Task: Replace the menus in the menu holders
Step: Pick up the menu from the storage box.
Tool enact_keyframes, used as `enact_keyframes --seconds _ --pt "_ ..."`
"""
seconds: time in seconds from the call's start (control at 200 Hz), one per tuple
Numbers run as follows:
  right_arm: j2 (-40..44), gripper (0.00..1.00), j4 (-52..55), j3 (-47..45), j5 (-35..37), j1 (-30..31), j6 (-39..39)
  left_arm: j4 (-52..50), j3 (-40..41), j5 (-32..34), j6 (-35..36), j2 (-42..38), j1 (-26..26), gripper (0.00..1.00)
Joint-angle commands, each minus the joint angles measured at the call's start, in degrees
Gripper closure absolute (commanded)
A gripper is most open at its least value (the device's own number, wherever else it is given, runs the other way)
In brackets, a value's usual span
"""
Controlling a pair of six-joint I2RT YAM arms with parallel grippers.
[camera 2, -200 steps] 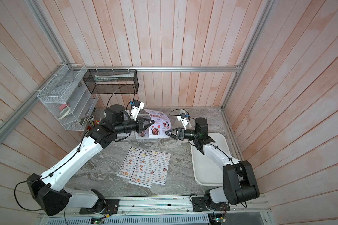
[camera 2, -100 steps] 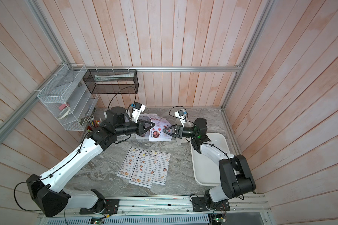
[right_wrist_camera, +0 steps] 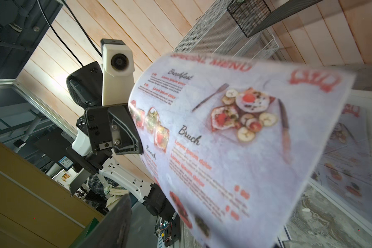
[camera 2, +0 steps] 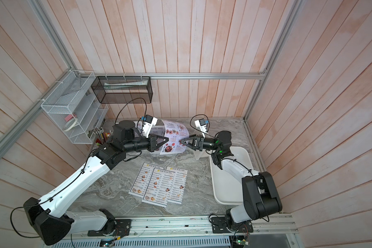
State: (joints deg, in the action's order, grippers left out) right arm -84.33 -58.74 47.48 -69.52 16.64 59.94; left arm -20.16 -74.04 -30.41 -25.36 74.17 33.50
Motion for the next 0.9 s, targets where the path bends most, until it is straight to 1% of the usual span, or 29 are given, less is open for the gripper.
enact_keyframes --seconds 0.0,0.235,0.365,0.445,0.53,0.595,0.675,0.755,0.895 --pt "2.39 0.32 -5.92 -0.24 1.26 -0.71 2.29 1.56 1.11 -0.70 -0.96 -1.27 0.17 0.95" --pt "4.33 0.34 -4.63 -0.54 1.66 -1.15 0.79 2.65 1.77 -1.36 -1.87 -1.56 0.12 0.93" --pt "4.88 0.39 -4.26 -0.85 2.02 -1.35 0.44 3.06 2.10 -1.50 -2.22 -1.70 0.17 0.92" --pt "5.21 0.47 -3.67 -0.81 2.40 -1.35 0.53 3.35 2.42 -1.10 -2.27 -1.75 0.05 0.92" --pt "6.14 0.60 -1.06 -0.73 3.16 -1.35 -0.52 3.34 2.57 -0.38 -2.32 -1.41 0.00 0.91" --pt "7.40 0.69 4.56 -0.17 6.29 -1.36 -3.27 3.36 2.45 0.46 -2.34 -0.94 0.01 0.91" --pt "9.35 0.76 11.36 0.76 8.74 -1.27 -7.14 3.37 2.34 1.17 -2.27 -0.19 0.07 0.92" --pt "11.11 0.85 18.43 2.08 11.34 -1.26 -10.65 3.85 2.12 1.40 -2.48 0.64 0.08 0.89" --pt "13.36 0.96 26.15 3.57 15.12 -1.31 -13.61 4.76 1.75 2.10 -3.11 2.08 0.17 0.86"
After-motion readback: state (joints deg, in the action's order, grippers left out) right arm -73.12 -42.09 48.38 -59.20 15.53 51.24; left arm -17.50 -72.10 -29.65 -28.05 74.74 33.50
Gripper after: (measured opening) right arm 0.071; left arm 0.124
